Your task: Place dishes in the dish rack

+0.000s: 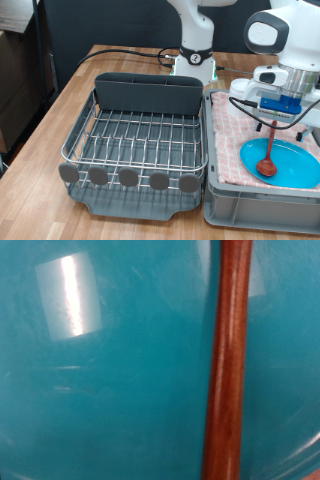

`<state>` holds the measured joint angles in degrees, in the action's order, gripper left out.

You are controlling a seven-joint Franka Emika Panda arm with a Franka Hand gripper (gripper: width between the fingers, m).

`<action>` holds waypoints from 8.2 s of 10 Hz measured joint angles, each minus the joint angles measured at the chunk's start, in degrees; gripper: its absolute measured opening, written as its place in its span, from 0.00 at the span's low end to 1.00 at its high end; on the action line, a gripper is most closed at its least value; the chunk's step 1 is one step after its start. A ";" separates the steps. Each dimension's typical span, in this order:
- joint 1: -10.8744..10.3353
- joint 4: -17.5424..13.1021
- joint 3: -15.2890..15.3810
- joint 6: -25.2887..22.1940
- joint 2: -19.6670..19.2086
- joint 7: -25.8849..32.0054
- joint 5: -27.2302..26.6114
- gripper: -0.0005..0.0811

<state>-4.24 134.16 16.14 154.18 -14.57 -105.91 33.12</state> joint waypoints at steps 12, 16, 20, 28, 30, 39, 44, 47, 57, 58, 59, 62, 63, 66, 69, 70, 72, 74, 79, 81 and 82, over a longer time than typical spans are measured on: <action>-0.66 -0.12 -1.16 0.93 -1.91 -5.28 3.08 0.28; -0.50 -0.18 -0.62 2.07 -1.86 -4.28 1.75 0.03; -0.40 -0.20 -0.14 1.27 -0.59 -2.98 -0.26 0.01; -0.40 -0.28 1.07 -4.99 5.62 4.17 -7.13 0.01; -0.40 -0.28 1.03 -4.95 5.60 4.49 -7.17 0.11; -0.48 -0.24 0.12 -2.05 1.11 2.01 -3.98 0.97; -0.56 -0.21 -1.11 0.20 -1.79 -1.33 -1.50 0.99; -0.64 -0.21 -1.40 0.86 -2.47 -2.70 -0.39 0.88; -0.61 -0.37 -0.44 -0.13 -0.85 -3.24 -0.92 0.13; -0.59 -0.38 0.04 -1.45 0.45 -2.10 -2.62 0.13; -0.54 -0.37 0.50 -3.04 2.02 -0.48 -4.57 0.13; -0.33 -0.33 1.21 -7.88 7.69 6.27 -12.06 0.13; -0.31 -0.29 1.15 -9.68 9.69 7.99 -14.12 0.13; -0.31 0.02 0.83 -15.16 15.90 8.09 -19.44 0.13; -0.18 1.36 0.50 -16.29 17.75 5.69 -20.36 0.13; 0.34 1.95 -0.13 -17.86 18.48 2.53 -20.32 0.13; 1.13 4.32 -1.45 -20.24 21.59 -3.18 -20.36 0.13; 1.70 7.46 -2.64 -21.18 25.37 -9.19 -20.76 0.13; 2.21 14.84 -6.23 -26.02 34.97 -21.60 -26.45 0.13; 2.16 14.90 -6.44 -26.68 34.72 -20.92 -26.39 0.13; 2.17 15.57 -7.15 -27.61 35.13 -21.50 -27.04 0.13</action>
<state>-2.07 149.73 9.00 126.56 20.56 -127.41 6.08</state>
